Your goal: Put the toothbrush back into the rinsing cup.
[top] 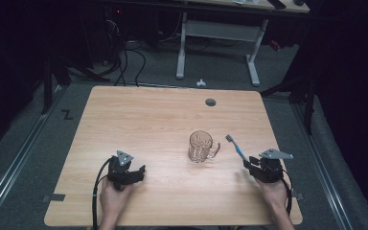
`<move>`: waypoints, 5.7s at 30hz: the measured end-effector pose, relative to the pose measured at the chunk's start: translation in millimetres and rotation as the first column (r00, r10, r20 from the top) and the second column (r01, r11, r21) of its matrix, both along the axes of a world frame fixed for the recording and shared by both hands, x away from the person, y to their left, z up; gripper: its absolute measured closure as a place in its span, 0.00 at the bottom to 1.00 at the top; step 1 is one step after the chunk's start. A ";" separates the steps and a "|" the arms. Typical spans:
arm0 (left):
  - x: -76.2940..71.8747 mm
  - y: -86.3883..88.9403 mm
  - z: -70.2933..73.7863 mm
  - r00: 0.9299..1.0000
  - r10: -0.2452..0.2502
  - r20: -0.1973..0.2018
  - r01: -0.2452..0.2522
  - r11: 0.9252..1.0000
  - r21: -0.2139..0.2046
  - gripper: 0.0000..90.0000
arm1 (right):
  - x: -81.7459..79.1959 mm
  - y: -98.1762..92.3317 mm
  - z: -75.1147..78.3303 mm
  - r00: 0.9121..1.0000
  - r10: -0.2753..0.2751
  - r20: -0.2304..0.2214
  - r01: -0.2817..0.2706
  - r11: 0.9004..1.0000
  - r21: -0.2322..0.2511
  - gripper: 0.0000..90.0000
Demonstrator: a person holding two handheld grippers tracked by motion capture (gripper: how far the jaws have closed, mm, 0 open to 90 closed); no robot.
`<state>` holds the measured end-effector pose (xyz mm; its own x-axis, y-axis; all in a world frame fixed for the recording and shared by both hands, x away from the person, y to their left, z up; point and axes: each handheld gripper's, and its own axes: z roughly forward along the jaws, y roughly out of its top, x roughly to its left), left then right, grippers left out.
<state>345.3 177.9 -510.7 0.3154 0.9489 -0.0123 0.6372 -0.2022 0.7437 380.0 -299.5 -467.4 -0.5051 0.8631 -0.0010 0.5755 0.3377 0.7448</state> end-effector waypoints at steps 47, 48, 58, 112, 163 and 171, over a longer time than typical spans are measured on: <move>0.2 0.0 0.0 1.000 0.002 0.000 -0.002 1.000 0.000 0.25 | 74.5 23.5 14.8 0.982 0.047 -0.184 -0.075 0.986 -0.149 0.75; 0.2 0.0 0.0 1.000 0.001 0.000 -0.001 1.000 0.000 0.25 | 75.9 25.1 15.9 0.982 0.049 -0.184 -0.078 0.985 -0.155 0.75; 0.2 0.0 0.0 1.000 0.001 0.000 -0.001 1.000 0.000 0.25 | 91.6 36.4 18.7 0.972 0.042 -0.232 -0.089 0.977 -0.196 0.76; 0.2 0.0 0.0 1.000 0.001 0.000 -0.001 1.000 -0.001 0.25 | 118.6 44.1 1.9 0.910 -0.028 -0.414 -0.092 0.959 -0.268 0.88; 0.2 0.0 0.0 1.000 0.002 0.000 -0.002 1.000 0.000 0.25 | 77.5 34.2 57.9 0.969 0.130 -0.211 -0.138 0.990 -0.023 0.89; 0.2 0.0 0.0 1.000 0.001 0.000 -0.001 1.000 0.000 0.25 | 69.1 35.0 65.3 0.968 0.182 -0.173 -0.178 0.983 0.043 0.89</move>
<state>345.4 177.9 -510.7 0.3142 0.9493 -0.0126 0.6374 -0.2011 0.7438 449.1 -264.5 -402.1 -0.6423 0.7565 0.1233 0.6297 0.4291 0.6476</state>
